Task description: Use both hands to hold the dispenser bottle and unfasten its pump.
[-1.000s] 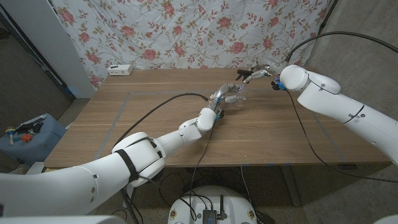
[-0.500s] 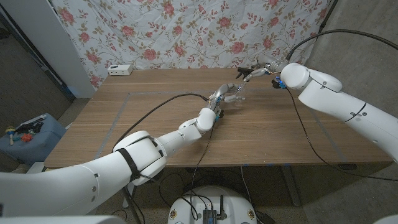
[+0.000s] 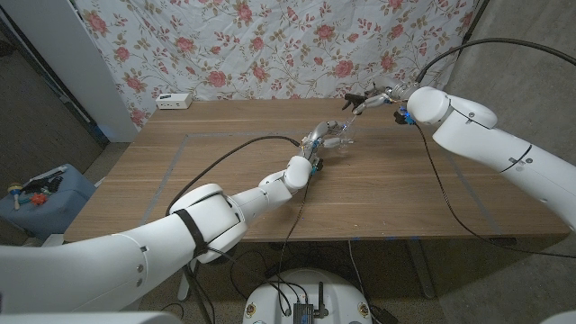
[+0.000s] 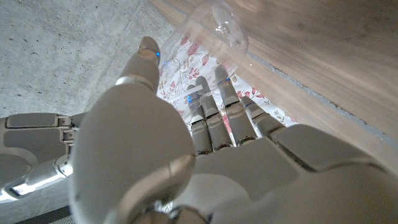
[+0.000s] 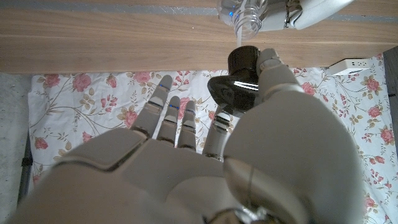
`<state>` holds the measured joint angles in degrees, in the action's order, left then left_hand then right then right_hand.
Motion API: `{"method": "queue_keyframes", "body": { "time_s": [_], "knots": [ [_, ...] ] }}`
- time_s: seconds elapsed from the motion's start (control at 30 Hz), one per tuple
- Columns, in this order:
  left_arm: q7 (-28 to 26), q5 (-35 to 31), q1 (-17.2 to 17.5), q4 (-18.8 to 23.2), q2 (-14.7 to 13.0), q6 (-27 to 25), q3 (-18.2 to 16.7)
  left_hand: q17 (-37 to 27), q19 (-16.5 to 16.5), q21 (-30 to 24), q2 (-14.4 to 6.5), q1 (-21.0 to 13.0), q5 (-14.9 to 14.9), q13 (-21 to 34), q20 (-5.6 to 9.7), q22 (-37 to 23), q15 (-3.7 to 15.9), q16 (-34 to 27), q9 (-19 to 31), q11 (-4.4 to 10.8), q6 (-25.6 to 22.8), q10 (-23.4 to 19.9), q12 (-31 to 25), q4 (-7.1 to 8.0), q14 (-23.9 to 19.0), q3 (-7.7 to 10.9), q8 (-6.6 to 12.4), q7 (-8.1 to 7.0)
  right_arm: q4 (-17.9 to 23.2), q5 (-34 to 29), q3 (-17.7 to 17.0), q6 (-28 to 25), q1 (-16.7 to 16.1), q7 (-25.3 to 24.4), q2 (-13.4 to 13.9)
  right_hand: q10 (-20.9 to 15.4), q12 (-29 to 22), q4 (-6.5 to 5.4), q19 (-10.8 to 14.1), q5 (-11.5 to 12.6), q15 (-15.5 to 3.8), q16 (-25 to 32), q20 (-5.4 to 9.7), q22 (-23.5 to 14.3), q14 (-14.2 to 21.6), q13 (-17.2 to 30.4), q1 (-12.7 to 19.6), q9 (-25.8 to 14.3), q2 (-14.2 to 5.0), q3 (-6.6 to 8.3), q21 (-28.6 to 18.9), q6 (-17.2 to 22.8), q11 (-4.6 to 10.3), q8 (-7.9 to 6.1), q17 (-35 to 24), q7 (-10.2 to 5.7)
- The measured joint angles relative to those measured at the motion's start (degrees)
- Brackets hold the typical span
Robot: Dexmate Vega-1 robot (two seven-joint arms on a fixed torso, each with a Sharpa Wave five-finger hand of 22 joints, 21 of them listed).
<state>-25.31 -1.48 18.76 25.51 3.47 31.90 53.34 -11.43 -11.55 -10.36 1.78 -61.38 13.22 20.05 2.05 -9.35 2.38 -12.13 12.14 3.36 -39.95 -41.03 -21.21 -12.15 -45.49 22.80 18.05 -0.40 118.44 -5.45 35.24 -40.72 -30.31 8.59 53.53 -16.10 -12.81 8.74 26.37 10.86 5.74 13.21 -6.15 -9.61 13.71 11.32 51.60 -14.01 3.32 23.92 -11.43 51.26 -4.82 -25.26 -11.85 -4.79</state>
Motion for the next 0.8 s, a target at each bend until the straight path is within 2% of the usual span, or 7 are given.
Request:
{"method": "queue_keyframes", "body": {
  "time_s": [0.1, 0.8],
  "knots": [
    [0.3, 0.4, -0.4, -0.8, 0.3, 0.0, 0.2, 0.0, 0.0, 0.0, 0.0, 0.0, 0.0, 0.0, 0.00, 0.0, 0.09, 0.0, 0.0, 0.00, 0.0, 0.0, 0.0, 0.00, -0.1, 0.00, 0.00, 0.00, -0.1, 0.3, 0.0, 0.0, 0.1, 0.0, 0.1, -0.4, 0.0, 0.00, 0.0, -0.1, 0.00, 0.0, 0.00, 0.0, 0.0, 0.0, 0.0, 0.0, 0.00, 0.00, 0.0, 0.0, -0.41, 0.01, 0.0, 0.02],
    [1.3, 2.9, -1.6, -3.0, 1.2, -0.8, 1.8, 0.0, 0.0, 0.0, 0.0, 0.0, -0.2, 0.0, 0.00, 0.0, 0.09, 0.2, 0.0, 0.00, 0.0, 0.0, 0.0, 0.06, -0.1, -0.06, -0.18, 0.01, 0.7, 2.0, -1.0, -0.3, 0.5, -0.5, 1.1, -0.4, 0.4, 0.01, 0.4, -0.2, 0.00, 0.0, 0.00, 0.0, 0.6, 0.0, 0.0, 0.0, -0.01, -0.02, 0.0, 0.4, -0.40, 0.01, 0.0, 0.43]
  ]
}}
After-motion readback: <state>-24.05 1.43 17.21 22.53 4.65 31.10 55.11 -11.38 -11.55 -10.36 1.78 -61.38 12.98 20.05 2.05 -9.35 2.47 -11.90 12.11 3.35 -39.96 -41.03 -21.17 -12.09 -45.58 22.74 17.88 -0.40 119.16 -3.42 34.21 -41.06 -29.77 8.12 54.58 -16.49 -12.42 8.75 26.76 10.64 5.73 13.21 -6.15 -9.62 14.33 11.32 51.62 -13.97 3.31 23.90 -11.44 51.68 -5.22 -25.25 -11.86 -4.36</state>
